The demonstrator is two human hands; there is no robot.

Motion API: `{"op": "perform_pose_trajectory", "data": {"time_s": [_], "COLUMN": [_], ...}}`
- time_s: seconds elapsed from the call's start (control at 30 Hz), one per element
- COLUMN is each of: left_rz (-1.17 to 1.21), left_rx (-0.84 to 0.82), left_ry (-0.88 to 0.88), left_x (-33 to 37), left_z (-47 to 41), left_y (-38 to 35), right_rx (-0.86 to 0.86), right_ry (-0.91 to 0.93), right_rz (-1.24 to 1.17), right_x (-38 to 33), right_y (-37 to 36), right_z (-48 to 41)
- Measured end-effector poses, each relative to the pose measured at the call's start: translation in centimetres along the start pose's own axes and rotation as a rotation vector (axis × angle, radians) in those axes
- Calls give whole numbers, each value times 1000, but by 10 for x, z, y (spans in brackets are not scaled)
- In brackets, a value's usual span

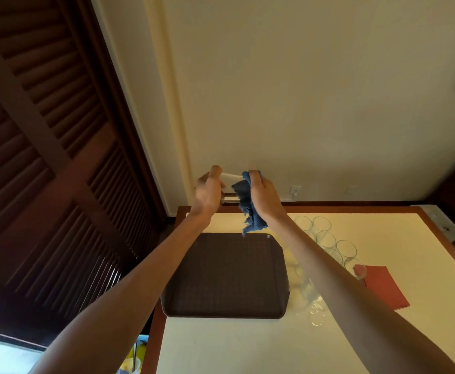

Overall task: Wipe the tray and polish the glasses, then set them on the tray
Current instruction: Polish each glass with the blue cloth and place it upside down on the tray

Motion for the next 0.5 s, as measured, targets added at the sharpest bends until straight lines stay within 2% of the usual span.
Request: {"op": "perform_pose_trajectory", "data": {"time_s": [0.1, 0.17, 0.23, 0.33, 0.37, 0.43, 0.5], "left_rz": [-45, -42, -24, 63, 61, 16, -109], "left_rx": [87, 98, 104, 13, -9, -5, 55], "left_ry": [-343, -454, -350, 64, 109, 36, -186], "left_x": [17, 20, 16, 2, 1, 9, 18], "left_z": [8, 11, 7, 3, 4, 5, 7], "left_y": [7, 9, 8, 1, 0, 2, 7], "right_rx": [-199, -274, -224, 36, 103, 79, -60], "right_ry": [-332, -368, -287, 41, 117, 115, -73], "right_rz": [-163, -188, -160, -3, 42, 20, -69], "right_x": [3, -3, -7, -14, -15, -12, -5], "right_y": [-2, -3, -4, 2, 5, 4, 0], "right_z": [8, 14, 17, 16, 16, 14, 12]}}
Point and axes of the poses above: each hand's wrist, its own z-axis away from the middle knuckle, its own y-axis out of the back of the hand, x = y × z, the point moved 6 cm from there along -z, towards the middle knuckle, and after that the axes turned 2 degrees about -y, right-handed, at the moved point
